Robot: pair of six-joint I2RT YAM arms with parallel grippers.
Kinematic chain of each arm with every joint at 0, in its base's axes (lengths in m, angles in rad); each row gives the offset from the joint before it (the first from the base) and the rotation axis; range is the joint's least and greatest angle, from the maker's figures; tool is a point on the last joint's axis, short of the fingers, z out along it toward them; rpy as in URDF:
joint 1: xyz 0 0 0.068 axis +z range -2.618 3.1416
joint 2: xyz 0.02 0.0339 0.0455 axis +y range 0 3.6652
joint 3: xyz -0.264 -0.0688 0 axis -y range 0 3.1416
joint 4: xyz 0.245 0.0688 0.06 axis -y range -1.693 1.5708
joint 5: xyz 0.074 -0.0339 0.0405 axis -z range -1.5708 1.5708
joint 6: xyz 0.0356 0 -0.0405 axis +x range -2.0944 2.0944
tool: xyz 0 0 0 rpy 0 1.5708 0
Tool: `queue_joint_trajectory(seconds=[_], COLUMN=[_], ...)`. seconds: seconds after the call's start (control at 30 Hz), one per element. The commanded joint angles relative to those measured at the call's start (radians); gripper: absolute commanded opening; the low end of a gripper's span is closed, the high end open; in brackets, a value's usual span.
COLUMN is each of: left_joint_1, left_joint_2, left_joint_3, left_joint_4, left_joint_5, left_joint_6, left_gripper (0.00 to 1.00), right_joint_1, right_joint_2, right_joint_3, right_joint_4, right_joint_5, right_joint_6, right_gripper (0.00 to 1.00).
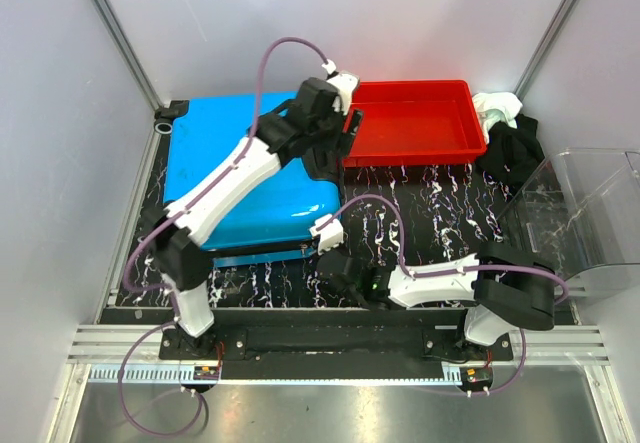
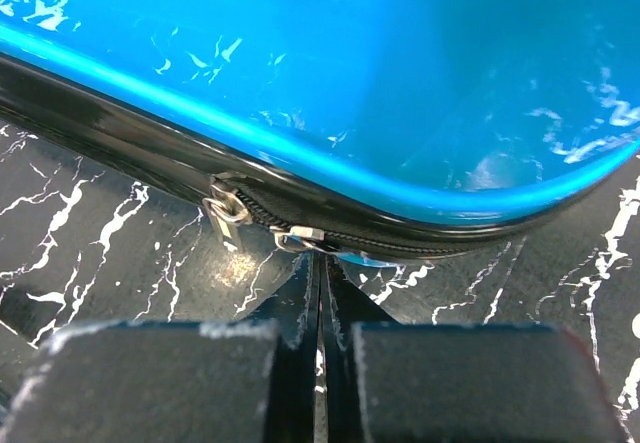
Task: Open, take out, and arrange the luggage
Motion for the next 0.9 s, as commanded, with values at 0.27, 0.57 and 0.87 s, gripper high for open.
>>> queue_joint_trajectory(seconds=[0.27,0.57,0.87], left_joint_1=[-0.076,-0.088,-0.083], left_joint_2=[0.187,0.235,0.308], left_joint_3=[0.134,0.108,0.107], left_joint_4=[-0.199,-0.276,-0.319], left_joint_5=[-0.526,-0.369,-0.296], left_joint_6=[-0.334,-0.401,-0.386], left_gripper=[0.68,0.66,0.17], right_joint_1=[-0.030,-0.042,-0.044], right_joint_2=[0.047,0.044,-0.009], right_joint_3=[0.043,0.046,0.034], right_joint_4=[0.013,0.002,-0.015], right_joint_5=[0.107,0.110,0.122], right_joint_6=[0.015,0.036,0.033], right_gripper=[0.00,0.00,0.00])
